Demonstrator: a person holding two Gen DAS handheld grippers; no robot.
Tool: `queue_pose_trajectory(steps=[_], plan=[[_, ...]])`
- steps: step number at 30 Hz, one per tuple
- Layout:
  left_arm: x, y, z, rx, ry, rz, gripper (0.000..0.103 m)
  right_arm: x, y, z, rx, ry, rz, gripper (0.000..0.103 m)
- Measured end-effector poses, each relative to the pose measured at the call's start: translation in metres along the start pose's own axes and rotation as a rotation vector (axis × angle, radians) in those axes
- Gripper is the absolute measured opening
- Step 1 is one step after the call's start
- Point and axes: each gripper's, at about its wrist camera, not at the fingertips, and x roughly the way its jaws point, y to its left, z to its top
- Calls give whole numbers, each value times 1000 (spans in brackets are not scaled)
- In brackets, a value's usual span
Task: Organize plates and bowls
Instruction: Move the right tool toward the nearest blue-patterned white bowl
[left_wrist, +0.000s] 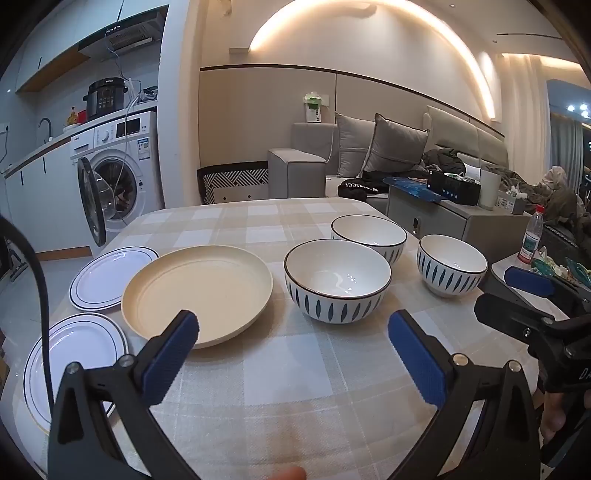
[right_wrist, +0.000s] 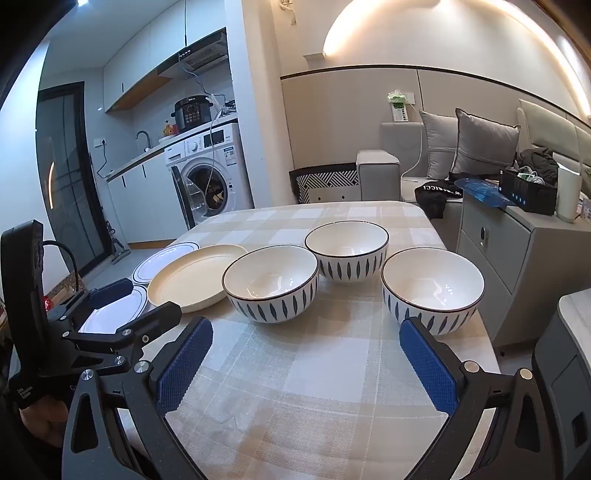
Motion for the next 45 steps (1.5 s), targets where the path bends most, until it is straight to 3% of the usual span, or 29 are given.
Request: queue_pose_trajectory(steps=[20,45], plan=[[-11,6,3,7,-14,-35,103,-10,4,-3,17,-12,-45,103],[-22,5,14,13,-32,-46,103,-19,9,6,3,-39,-12,103]])
